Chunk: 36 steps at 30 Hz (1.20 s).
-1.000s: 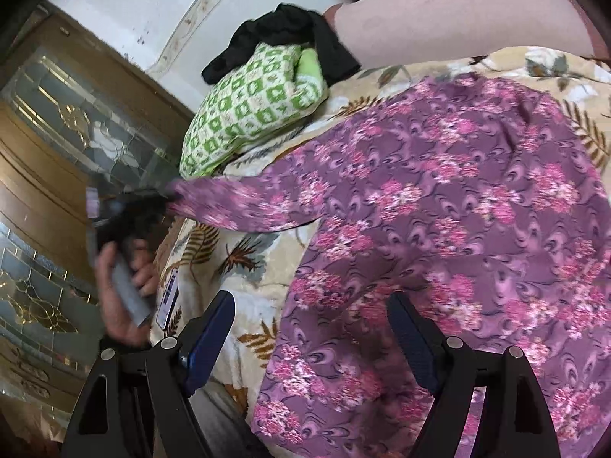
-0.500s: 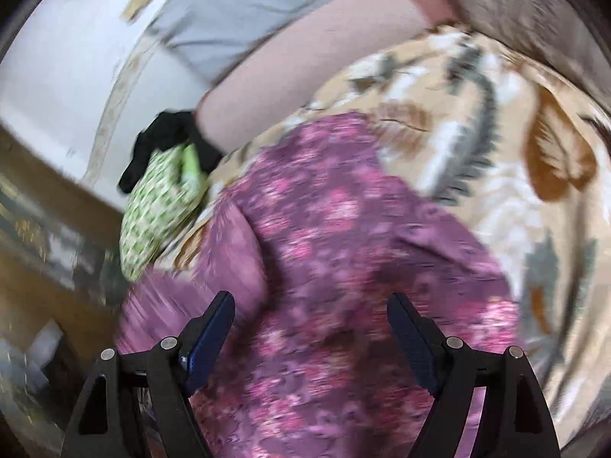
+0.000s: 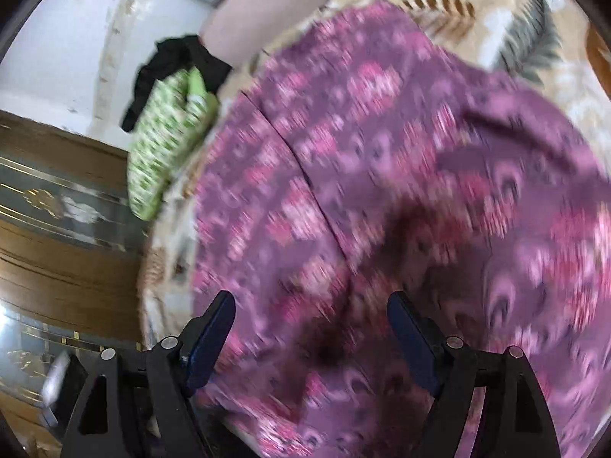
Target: Fold small clothes
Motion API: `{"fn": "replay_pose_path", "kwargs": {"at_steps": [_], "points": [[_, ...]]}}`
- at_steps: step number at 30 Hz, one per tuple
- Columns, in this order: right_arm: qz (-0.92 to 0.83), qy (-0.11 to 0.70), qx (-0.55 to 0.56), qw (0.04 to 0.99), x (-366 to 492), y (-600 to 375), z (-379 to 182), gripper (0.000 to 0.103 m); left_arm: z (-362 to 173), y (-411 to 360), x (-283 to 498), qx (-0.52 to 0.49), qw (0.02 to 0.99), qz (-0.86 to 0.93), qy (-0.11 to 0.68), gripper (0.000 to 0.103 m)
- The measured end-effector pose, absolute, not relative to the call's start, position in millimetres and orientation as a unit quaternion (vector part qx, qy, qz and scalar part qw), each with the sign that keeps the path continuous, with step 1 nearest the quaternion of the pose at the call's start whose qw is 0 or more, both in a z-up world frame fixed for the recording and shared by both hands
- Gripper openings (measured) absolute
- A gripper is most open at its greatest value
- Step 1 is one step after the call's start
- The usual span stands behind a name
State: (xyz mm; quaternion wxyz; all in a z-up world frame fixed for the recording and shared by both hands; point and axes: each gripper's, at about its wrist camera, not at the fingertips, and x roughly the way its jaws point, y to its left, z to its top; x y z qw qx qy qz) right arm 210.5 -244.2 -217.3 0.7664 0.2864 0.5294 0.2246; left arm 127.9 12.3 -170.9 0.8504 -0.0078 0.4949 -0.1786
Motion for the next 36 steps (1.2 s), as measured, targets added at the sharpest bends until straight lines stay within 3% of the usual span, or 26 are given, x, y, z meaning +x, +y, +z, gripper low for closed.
{"fn": "replay_pose_path", "kwargs": {"at_steps": [7,10,12,14,19,24,28,29,30,32,36], "points": [[0.223,0.546,0.307,0.747,191.8,-243.6,-232.3,0.064,-160.5,8.4,116.4,-0.045,0.84,-0.212,0.497,0.042],[0.188,0.554,0.24,0.774,196.0,-242.5,-223.1,0.054,-159.1,0.6,105.1,-0.036,0.842,-0.211,0.494,0.042],[0.19,0.583,0.216,0.76,196.6,-235.5,-231.7,0.022,-162.8,3.7,105.4,-0.05,0.838,-0.201,0.506,0.042],[0.186,0.586,0.204,0.762,190.5,-235.6,-230.9,0.009,-162.7,7.6,107.2,-0.05,0.838,-0.187,0.51,0.042],[0.192,0.513,0.144,0.824,156.9,-242.1,-161.6,0.008,-150.1,24.6,112.7,-0.048,0.851,-0.161,0.499,0.042],[0.207,0.57,0.146,0.782,172.9,-241.8,-209.2,0.011,-157.8,38.2,147.8,-0.052,0.847,-0.121,0.515,0.042],[0.209,0.504,0.201,0.814,171.6,-271.9,-181.7,0.012,-146.6,63.2,191.1,-0.077,0.846,-0.094,0.519,0.042],[0.204,0.484,0.203,0.826,169.4,-278.7,-168.3,0.025,-143.4,71.9,204.3,-0.085,0.848,-0.087,0.517,0.042],[0.192,0.468,0.198,0.84,169.2,-285.1,-155.3,0.067,-140.0,80.3,221.5,-0.092,0.849,-0.078,0.514,0.046],[0.176,0.425,0.191,0.867,173.0,-297.9,-131.3,0.103,-136.3,90.7,250.7,-0.098,0.853,-0.072,0.508,0.058],[0.197,0.414,0.207,0.864,233.2,-323.7,-105.4,0.103,-139.5,104.6,322.3,-0.091,0.852,-0.052,0.513,0.061]]}}
